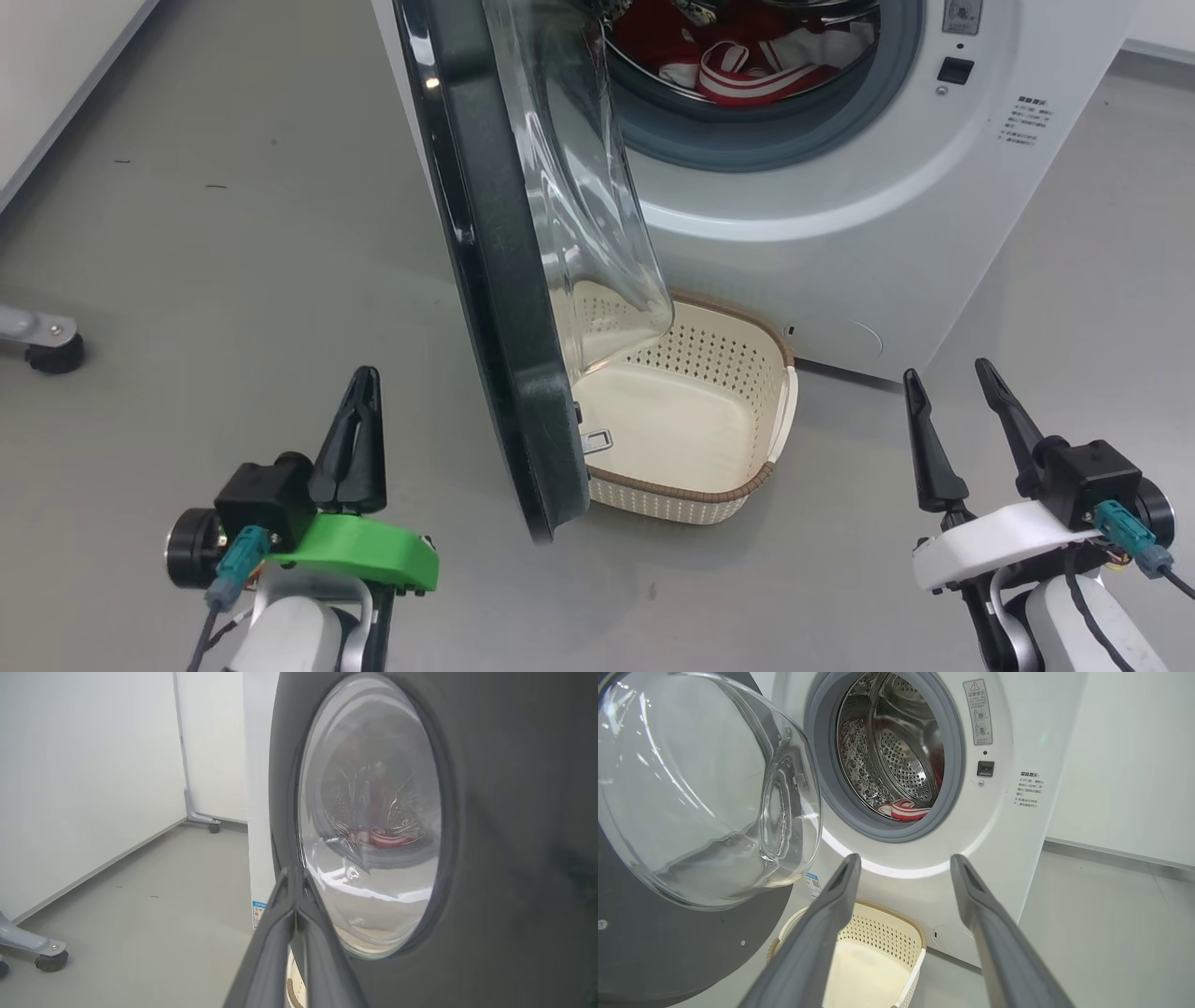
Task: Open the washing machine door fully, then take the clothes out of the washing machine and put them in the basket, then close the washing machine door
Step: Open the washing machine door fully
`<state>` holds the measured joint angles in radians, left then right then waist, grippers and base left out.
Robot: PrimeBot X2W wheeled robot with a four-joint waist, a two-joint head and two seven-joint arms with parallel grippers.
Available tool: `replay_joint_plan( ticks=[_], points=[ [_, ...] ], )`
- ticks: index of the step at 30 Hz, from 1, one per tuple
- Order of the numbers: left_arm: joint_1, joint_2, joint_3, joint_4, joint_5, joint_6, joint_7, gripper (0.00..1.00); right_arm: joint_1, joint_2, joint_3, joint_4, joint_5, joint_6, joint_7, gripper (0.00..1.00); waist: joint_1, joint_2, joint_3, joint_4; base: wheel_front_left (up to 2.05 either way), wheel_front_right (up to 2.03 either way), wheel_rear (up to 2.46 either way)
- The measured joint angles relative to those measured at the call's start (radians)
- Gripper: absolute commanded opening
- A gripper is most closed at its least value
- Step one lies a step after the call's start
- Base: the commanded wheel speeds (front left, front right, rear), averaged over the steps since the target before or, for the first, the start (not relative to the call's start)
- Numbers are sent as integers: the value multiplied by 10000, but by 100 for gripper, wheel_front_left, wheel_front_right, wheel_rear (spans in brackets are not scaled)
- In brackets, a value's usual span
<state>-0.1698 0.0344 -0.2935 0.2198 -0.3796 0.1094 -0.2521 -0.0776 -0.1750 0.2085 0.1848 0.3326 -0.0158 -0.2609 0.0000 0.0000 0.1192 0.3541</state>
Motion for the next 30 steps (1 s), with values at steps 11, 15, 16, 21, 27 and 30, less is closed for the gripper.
replay_joint_plan(
  ticks=[11,15,16,21,27,30],
  points=[
    [-408,2,500,-2140,360,12,-2,0,58,173,-268,15,-198,150,2,100,0,0,-67,48,0,0,0],
    [-618,2,443,-2970,683,12,-48,0,59,207,-360,36,-278,245,2,100,0,0,-108,48,0,0,0],
    [-628,2,391,-3179,692,12,-48,0,60,217,-380,50,-286,251,0,100,0,0,-121,46,0,0,0],
    [-685,12,-33,-4197,959,-19,-56,0,123,316,-476,102,-341,324,0,100,0,0,-229,32,0,0,0],
    [-760,31,-1080,-4995,997,-545,-58,0,263,464,-527,169,-399,416,2,100,0,0,-321,24,0,0,0],
    [-744,40,-1653,-5135,995,-757,-58,0,264,506,-529,186,-466,499,2,100,0,0,-358,8,0,0,0]
  ],
)
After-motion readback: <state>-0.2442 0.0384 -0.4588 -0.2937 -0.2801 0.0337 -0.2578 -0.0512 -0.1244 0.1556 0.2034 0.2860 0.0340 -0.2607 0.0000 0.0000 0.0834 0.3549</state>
